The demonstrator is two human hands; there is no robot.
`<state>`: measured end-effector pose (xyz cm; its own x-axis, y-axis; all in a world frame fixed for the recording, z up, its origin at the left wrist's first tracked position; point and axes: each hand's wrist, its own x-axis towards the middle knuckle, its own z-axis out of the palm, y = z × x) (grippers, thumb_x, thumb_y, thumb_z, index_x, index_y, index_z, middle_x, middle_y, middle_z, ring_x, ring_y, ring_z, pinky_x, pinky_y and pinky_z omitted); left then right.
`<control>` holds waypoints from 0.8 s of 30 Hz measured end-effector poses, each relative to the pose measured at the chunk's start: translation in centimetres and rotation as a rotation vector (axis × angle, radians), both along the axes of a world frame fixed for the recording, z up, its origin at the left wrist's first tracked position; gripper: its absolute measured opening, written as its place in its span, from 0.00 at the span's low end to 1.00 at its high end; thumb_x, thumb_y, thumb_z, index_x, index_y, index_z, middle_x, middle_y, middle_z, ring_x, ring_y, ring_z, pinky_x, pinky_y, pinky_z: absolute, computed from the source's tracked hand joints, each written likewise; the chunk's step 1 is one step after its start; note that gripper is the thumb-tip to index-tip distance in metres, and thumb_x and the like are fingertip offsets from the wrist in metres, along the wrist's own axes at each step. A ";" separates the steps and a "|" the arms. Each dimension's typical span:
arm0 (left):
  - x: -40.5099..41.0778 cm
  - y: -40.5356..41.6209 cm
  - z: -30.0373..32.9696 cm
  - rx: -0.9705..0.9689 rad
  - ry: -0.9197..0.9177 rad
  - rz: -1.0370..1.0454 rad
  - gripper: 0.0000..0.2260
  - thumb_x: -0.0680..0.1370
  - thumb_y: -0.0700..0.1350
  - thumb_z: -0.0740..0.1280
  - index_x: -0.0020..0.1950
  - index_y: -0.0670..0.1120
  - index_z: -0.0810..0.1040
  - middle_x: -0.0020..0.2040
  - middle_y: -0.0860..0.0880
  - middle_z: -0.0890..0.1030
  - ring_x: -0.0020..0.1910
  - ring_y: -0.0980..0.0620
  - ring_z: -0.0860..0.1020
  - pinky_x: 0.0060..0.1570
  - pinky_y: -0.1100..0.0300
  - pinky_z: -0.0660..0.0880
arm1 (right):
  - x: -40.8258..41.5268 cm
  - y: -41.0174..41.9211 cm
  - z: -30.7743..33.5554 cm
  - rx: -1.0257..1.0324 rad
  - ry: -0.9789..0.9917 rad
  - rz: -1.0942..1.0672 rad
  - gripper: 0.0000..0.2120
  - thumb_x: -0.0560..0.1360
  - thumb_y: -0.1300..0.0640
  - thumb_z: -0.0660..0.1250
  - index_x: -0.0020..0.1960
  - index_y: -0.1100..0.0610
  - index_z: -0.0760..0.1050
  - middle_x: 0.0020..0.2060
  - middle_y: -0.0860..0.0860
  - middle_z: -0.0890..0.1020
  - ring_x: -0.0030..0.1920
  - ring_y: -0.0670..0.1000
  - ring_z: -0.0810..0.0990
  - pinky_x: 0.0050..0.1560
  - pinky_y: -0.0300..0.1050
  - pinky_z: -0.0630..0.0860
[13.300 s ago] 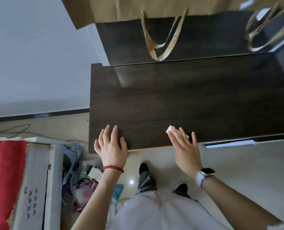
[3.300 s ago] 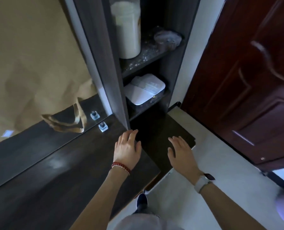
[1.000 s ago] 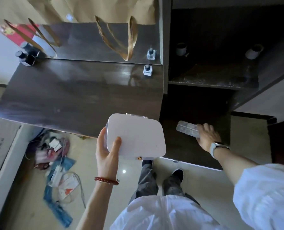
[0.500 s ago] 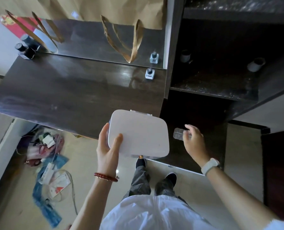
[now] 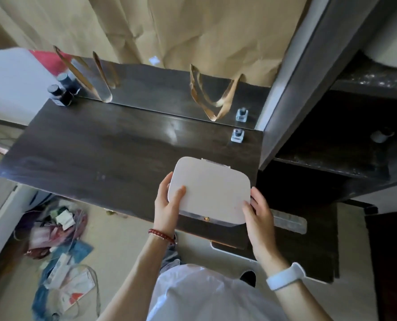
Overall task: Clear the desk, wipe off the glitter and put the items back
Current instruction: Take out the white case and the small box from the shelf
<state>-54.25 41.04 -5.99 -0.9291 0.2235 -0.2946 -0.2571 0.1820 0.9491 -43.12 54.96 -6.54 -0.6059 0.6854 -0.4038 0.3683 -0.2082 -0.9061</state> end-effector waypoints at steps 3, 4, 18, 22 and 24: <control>-5.1 -3.8 -0.7 -0.001 0.009 -0.023 0.29 0.64 0.58 0.66 0.64 0.51 0.70 0.61 0.50 0.75 0.59 0.53 0.73 0.57 0.58 0.70 | -5.5 -3.6 -0.6 -0.026 -0.028 -0.019 0.13 0.76 0.62 0.60 0.60 0.57 0.73 0.55 0.49 0.80 0.53 0.45 0.78 0.44 0.31 0.72; -7.0 -5.3 -0.9 -0.010 0.012 -0.038 0.29 0.66 0.57 0.66 0.65 0.49 0.69 0.62 0.51 0.74 0.60 0.54 0.72 0.57 0.59 0.69 | -7.5 -4.9 -0.8 -0.029 -0.052 -0.032 0.13 0.76 0.64 0.60 0.58 0.57 0.75 0.52 0.49 0.82 0.51 0.45 0.79 0.43 0.31 0.72; -24.0 -15.8 -3.6 -0.391 0.010 -0.254 0.36 0.62 0.63 0.55 0.68 0.52 0.68 0.59 0.47 0.68 0.62 0.47 0.64 0.60 0.59 0.60 | -22.6 -16.0 -1.3 0.076 -0.243 0.001 0.19 0.75 0.59 0.63 0.66 0.55 0.67 0.63 0.53 0.74 0.59 0.49 0.73 0.57 0.45 0.72; -24.7 -15.1 -4.0 -0.489 0.028 -0.344 0.30 0.67 0.57 0.55 0.69 0.51 0.66 0.63 0.45 0.70 0.62 0.46 0.62 0.62 0.55 0.59 | -22.9 -16.1 -1.5 0.122 -0.322 -0.022 0.21 0.76 0.58 0.63 0.68 0.55 0.65 0.65 0.54 0.71 0.64 0.52 0.71 0.59 0.44 0.70; -24.4 -15.2 -4.4 -0.529 0.049 -0.376 0.30 0.68 0.57 0.55 0.69 0.51 0.66 0.62 0.46 0.71 0.61 0.46 0.62 0.62 0.55 0.60 | -22.8 -16.0 -1.5 0.140 -0.335 -0.025 0.22 0.76 0.60 0.62 0.68 0.56 0.64 0.66 0.54 0.70 0.64 0.52 0.70 0.57 0.40 0.67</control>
<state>-78.62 25.83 -10.38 -0.8308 0.3730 -0.4131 -0.0431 0.6968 0.7160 -65.89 38.92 -8.00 -0.4387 0.7609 -0.4782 0.6458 -0.1030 -0.7565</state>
